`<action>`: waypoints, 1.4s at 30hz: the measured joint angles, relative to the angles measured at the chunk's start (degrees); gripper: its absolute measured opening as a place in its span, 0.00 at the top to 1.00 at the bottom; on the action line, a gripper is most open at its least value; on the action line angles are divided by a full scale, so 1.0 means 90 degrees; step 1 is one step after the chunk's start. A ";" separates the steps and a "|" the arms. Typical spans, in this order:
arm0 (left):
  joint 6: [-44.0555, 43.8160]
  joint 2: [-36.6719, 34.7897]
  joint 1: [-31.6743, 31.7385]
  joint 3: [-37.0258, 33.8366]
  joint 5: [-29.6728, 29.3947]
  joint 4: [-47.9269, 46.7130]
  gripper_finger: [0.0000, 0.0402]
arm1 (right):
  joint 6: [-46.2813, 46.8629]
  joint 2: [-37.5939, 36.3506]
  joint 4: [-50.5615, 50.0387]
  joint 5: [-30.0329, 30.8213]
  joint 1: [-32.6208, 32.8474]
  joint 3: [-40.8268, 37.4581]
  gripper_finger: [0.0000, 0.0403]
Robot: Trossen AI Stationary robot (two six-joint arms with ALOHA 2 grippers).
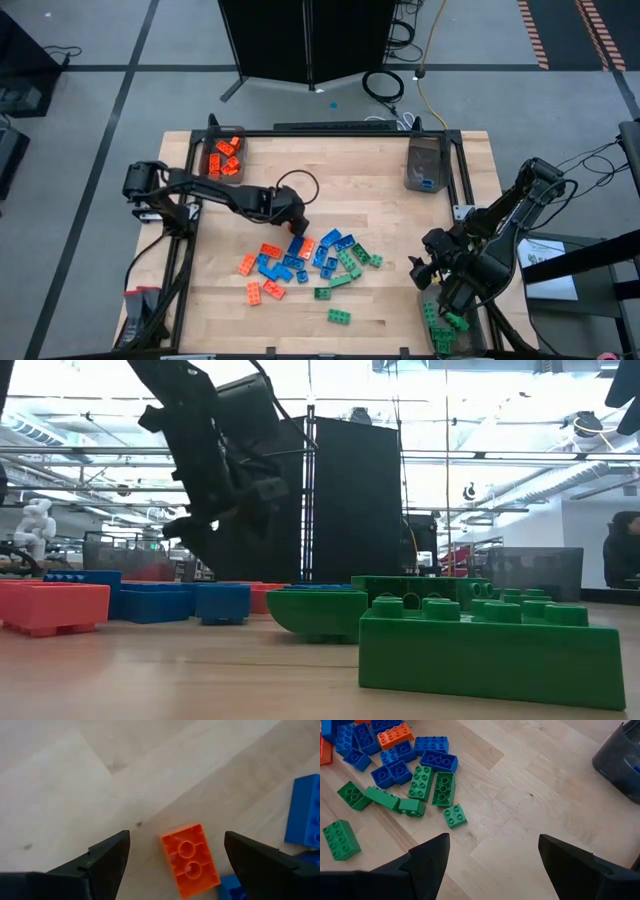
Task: Sort blocks
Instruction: Put the orange game piece into the top left black bin
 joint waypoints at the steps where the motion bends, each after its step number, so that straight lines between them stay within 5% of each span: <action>1: -0.0017 0.0045 -0.0021 0.0000 0.0001 -0.0013 0.19 | 0.0000 0.0000 -0.0002 0.0002 0.0000 0.0000 0.26; 12: -0.0966 0.0577 -0.0095 0.0039 0.0560 0.0175 0.23 | -0.0018 0.0000 0.0008 -0.0006 -0.0001 0.0000 0.26; 22: -0.0600 0.0494 -0.0083 0.0010 0.0183 0.0129 0.69 | -0.0019 0.0000 0.0009 0.0004 0.0002 0.0000 0.26; 31: -0.0204 0.0008 -0.0081 -0.0007 -0.0045 0.0364 0.69 | -0.0001 0.0002 0.0011 0.0004 0.0001 0.0000 0.26; 42: -0.0063 -0.2072 0.0837 0.0427 -0.2664 -0.2856 0.69 | -0.0024 0.0002 -0.0069 0.0320 -0.0001 0.0000 0.26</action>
